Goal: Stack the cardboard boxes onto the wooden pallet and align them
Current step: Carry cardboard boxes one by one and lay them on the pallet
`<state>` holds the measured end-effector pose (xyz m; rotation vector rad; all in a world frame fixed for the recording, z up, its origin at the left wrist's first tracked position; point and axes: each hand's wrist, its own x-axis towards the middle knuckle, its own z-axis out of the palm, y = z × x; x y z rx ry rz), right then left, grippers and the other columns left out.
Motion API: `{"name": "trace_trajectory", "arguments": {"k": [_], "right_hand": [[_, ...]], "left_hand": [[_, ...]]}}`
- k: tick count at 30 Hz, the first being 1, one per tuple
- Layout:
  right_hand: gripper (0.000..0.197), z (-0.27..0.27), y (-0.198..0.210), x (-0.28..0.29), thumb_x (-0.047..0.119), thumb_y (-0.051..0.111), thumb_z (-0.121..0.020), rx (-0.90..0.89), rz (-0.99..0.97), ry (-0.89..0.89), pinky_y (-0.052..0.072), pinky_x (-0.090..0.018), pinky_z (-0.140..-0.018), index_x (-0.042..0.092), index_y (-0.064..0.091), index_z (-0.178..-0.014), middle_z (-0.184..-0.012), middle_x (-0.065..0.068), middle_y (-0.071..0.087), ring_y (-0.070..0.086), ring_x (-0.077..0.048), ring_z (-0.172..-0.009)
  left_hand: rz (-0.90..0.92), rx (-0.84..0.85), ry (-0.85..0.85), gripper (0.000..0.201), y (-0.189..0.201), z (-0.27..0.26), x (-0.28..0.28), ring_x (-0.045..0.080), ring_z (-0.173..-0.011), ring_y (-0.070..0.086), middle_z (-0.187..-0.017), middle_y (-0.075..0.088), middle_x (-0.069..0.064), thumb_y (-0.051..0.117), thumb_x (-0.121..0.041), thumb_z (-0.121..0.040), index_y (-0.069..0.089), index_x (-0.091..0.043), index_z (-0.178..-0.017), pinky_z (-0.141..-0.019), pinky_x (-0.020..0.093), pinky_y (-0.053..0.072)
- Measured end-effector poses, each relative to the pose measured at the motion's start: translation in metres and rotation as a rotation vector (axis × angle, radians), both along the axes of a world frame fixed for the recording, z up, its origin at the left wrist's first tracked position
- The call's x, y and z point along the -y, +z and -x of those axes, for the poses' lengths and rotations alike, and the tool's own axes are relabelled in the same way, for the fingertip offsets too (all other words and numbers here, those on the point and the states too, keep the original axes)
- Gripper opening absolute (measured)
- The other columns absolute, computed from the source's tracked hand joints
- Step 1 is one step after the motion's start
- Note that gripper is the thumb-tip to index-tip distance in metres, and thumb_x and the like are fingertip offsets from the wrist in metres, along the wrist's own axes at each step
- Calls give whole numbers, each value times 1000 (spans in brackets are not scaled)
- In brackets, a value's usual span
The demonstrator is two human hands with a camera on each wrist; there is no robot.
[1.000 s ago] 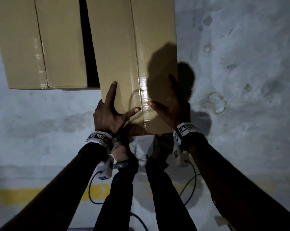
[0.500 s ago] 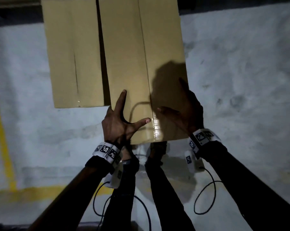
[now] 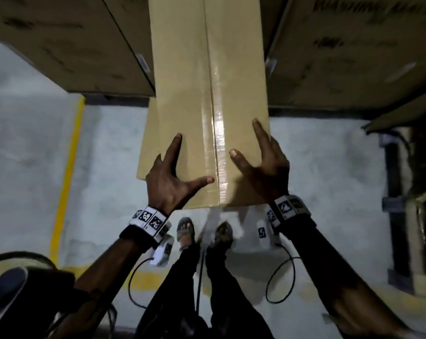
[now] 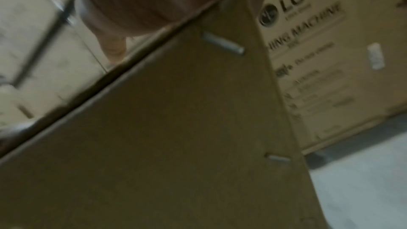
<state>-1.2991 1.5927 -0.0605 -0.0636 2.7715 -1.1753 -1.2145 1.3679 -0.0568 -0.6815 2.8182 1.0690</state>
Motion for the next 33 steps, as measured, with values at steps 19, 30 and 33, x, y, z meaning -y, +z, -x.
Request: {"name": "trace_trajectory", "arguments": {"k": [19,30,33], "right_hand": [[82,-48,179,225,86,53,-81,-196,173,582,38,-56,-116,68,16,-152,-165,3,34,35,-24,-149],[83,-140,178,489,87,51,-79,-192,211,989,37,-54,-117,63,23,-153,-162,6,40,40,-20,-145],[85,-177,179,557,88,52,-78,-200,242,1088,38,-52,-118,60,27,-153,-160,5,43,42,-20,-145]], "left_hand": [[118,-282,534,123,171,-146,156,24,-124,60,-137,60,0,85,-81,-47,28,-59,-154,-99,32,45],[127,-297,893,118,174,-295,332,23,-117,61,-127,60,1,74,-90,-45,31,-63,-152,-97,25,43],[146,-319,995,118,176,-338,375,20,-117,61,-130,60,0,80,-86,-46,34,-60,-152,-96,21,40]]}}
